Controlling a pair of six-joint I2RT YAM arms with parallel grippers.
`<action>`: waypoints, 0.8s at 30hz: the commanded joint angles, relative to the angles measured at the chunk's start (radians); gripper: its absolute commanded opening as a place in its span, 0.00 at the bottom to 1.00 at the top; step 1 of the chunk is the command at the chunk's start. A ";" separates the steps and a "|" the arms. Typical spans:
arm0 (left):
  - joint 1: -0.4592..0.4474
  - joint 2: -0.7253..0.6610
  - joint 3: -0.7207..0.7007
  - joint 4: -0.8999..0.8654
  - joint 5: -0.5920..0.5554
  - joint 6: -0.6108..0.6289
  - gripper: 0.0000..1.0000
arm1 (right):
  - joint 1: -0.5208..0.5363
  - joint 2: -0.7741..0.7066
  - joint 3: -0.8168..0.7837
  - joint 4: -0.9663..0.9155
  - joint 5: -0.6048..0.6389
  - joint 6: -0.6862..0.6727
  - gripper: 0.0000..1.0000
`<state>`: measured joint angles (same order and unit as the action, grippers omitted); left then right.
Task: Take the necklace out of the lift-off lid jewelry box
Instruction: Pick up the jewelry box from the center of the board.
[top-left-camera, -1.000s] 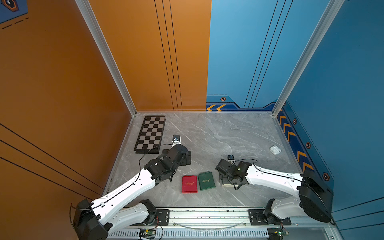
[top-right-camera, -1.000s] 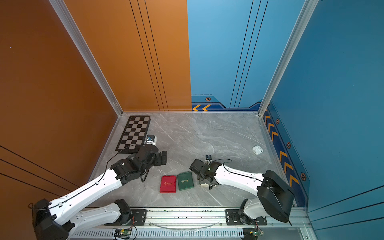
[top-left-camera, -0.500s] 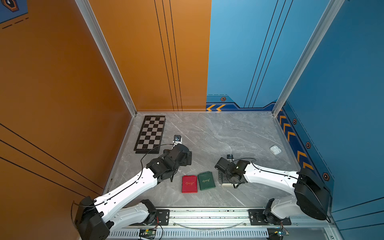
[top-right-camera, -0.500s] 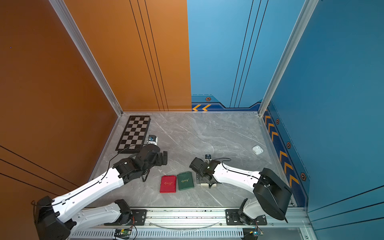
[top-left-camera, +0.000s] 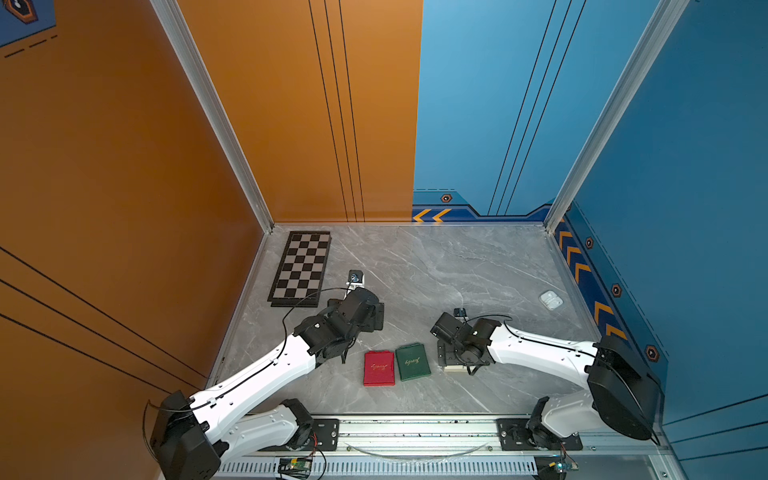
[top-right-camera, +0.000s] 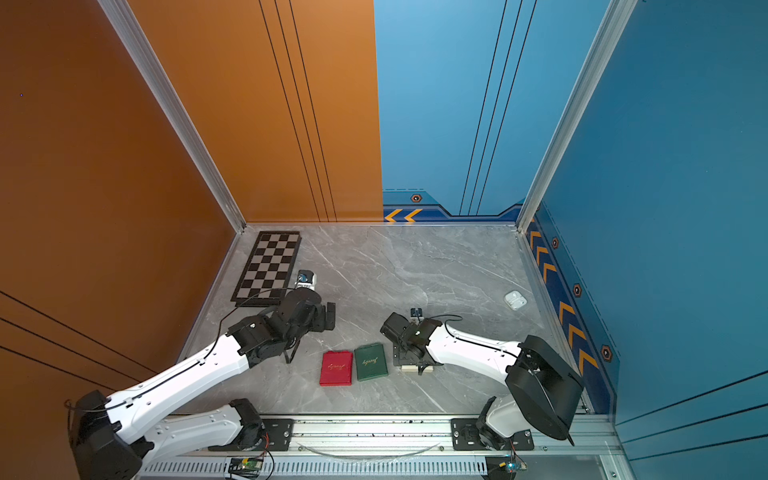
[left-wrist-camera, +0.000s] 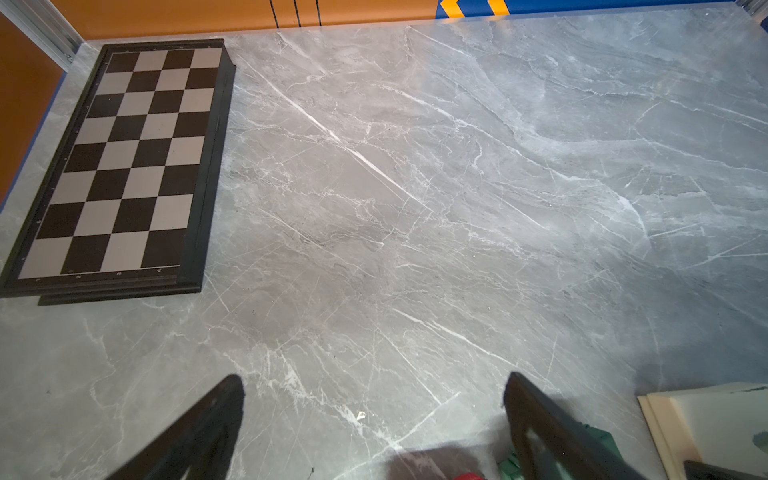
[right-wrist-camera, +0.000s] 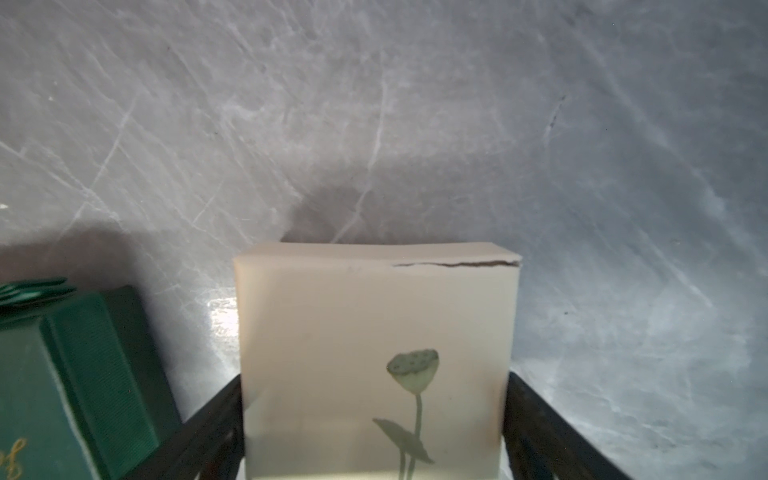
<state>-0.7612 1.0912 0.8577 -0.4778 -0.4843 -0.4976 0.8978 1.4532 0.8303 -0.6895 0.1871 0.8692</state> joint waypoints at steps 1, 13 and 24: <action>0.000 0.008 0.040 -0.019 0.027 0.020 0.98 | -0.034 0.029 0.008 0.008 -0.024 -0.055 0.87; 0.114 -0.010 0.031 0.153 0.242 0.203 0.98 | -0.206 0.061 0.168 -0.070 -0.198 -0.340 0.80; 0.057 -0.089 -0.276 0.511 0.509 0.213 0.99 | -0.280 0.113 0.380 -0.220 -0.287 -0.552 0.77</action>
<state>-0.6765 1.0260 0.6384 -0.1097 -0.0978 -0.3023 0.6270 1.5562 1.1591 -0.8169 -0.0582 0.4114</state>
